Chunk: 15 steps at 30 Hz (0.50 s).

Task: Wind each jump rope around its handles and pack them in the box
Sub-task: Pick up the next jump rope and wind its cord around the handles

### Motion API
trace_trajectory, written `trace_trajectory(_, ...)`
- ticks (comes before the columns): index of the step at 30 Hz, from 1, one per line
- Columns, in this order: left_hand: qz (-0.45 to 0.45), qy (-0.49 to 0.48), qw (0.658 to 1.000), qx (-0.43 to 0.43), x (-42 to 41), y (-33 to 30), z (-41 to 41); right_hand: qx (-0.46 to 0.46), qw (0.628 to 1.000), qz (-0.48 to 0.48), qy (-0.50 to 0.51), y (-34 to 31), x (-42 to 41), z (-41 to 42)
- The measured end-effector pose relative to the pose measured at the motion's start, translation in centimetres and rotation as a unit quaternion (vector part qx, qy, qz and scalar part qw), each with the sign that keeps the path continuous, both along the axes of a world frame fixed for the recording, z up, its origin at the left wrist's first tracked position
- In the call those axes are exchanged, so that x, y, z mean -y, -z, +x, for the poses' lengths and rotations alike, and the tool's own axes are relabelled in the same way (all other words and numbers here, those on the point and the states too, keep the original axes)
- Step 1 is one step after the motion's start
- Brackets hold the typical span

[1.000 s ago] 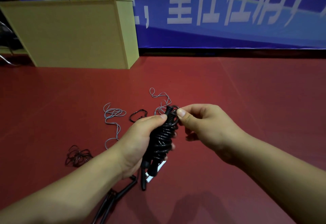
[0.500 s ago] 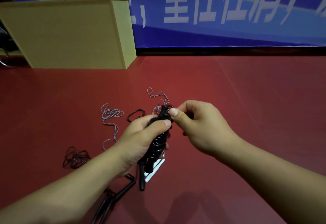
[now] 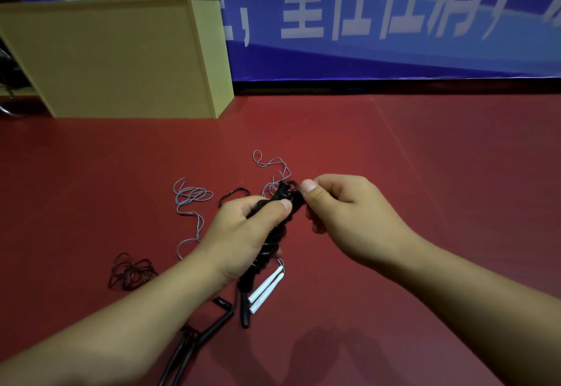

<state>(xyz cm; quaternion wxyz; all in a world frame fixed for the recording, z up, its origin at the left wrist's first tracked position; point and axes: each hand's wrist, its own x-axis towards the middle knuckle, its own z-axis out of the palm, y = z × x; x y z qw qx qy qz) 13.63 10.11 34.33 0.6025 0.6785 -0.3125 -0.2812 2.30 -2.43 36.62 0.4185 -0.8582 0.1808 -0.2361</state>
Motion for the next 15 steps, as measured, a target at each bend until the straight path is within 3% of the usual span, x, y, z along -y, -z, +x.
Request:
trace_trajectory(4, 0.013, 0.006, 1.000, -0.027, -0.07, -0.50, -0.09, -0.003, 0.999, 0.023, -0.025, 0.08, 0.67, -0.25)
trace_trajectory(9, 0.027, 0.041, 0.998, -0.044, -0.38, -0.84, -0.38, 0.022, 0.987, 0.159, -0.031, 0.42, 0.88, 0.03)
trace_trajectory(15, 0.036, 0.029, 0.999, -0.004, -0.32, -0.52, -0.16, -0.040, 0.947, 0.310, -0.074, 0.28, 0.59, 0.06)
